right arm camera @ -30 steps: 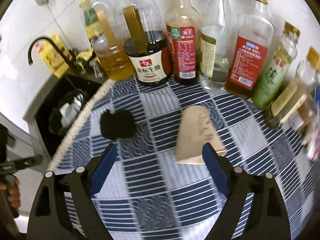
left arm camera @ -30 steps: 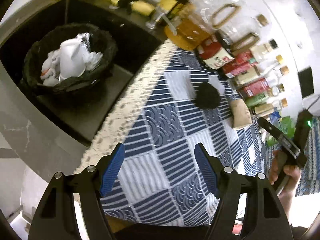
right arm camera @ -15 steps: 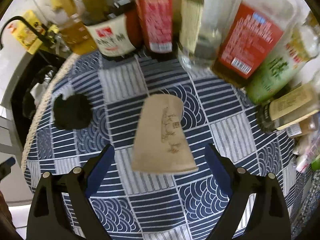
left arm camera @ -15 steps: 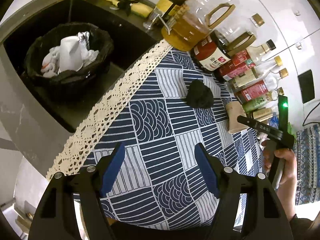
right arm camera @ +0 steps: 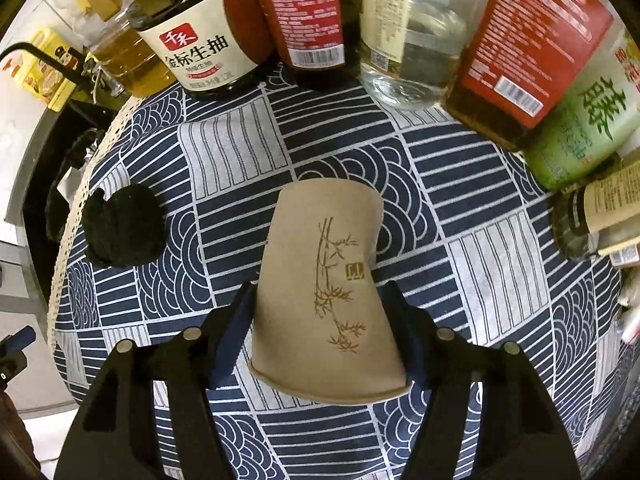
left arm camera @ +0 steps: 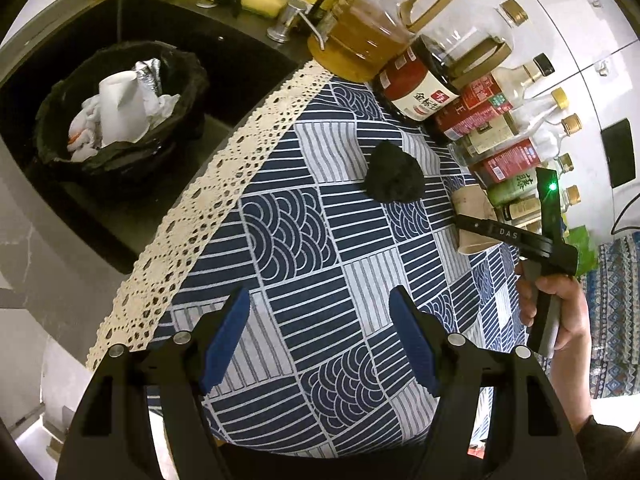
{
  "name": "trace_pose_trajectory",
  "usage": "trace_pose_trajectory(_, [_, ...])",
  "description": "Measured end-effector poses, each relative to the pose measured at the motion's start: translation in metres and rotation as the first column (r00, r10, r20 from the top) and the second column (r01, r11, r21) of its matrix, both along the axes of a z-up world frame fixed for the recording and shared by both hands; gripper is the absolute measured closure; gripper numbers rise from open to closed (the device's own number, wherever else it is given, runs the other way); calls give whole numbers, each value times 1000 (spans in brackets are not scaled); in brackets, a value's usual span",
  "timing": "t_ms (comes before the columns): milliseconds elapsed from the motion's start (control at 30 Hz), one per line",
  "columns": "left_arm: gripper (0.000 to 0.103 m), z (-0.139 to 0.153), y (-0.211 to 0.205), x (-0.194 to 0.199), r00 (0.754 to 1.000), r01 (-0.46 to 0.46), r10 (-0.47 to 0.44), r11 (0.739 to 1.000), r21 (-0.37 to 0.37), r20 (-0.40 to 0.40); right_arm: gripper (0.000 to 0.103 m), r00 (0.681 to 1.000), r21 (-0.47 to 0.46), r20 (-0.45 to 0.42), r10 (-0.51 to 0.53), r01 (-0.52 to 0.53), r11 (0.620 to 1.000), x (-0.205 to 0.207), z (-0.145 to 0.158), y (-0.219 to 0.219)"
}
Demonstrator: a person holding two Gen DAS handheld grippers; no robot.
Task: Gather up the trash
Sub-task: 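Reach the right tool to the tan paper cup and grasp it, then grasp the black cloth with the left tool while the right holds the tan cup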
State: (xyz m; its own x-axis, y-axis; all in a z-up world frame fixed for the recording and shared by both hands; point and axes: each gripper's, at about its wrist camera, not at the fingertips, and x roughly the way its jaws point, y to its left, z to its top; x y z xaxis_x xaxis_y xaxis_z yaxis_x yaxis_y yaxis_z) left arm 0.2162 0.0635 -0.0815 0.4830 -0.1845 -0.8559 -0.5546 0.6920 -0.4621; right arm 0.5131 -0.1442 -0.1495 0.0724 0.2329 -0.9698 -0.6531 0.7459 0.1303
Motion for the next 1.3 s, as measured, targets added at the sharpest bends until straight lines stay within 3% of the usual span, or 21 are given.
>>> trace_pose_trajectory(300, [33, 8, -5, 11, 999, 43, -43, 999, 14, 10, 39, 1000, 63, -4, -25, 26, 998, -14, 17, -20])
trace_pose_trajectory(367, [22, 11, -5, 15, 998, 59, -60, 998, 25, 7, 39, 999, 85, -9, -35, 36, 996, -22, 23, -26])
trace_pose_trajectory(400, [21, 13, -6, 16, 998, 65, -65, 997, 35, 11, 39, 999, 100, -1, -44, 44, 994, -28, 27, -31])
trace_pose_trajectory(600, [21, 21, -7, 44, 984, 175, -176, 982, 65, 6, 39, 985, 224, -61, -159, 168, 960, -53, 37, -68])
trace_pose_trajectory(767, [21, 24, -13, 82, 950, 314, -312, 947, 75, -31, 39, 969, 313, -94, -230, 247, 917, -82, 47, -89])
trace_pose_trajectory(867, [14, 25, -24, 101, 918, 396, -392, 912, 108, -60, 39, 962, 342, -95, -255, 273, 899, -106, 53, -102])
trace_pose_trajectory(1000, [13, 30, -32, 118, 895, 447, -445, 887, 118, -45, 39, 948, 360, -87, -305, 316, 878, -130, 58, -121])
trace_pose_trajectory(1133, [13, 31, -39, 138, 857, 515, -508, 840, 173, -85, 39, 931, 397, -99, -351, 360, 844, -151, 60, -137])
trace_pose_trajectory(1300, [12, 19, -39, 164, 830, 557, -538, 805, 204, -144, 39, 918, 413, -80, -389, 386, 825, -174, 58, -145])
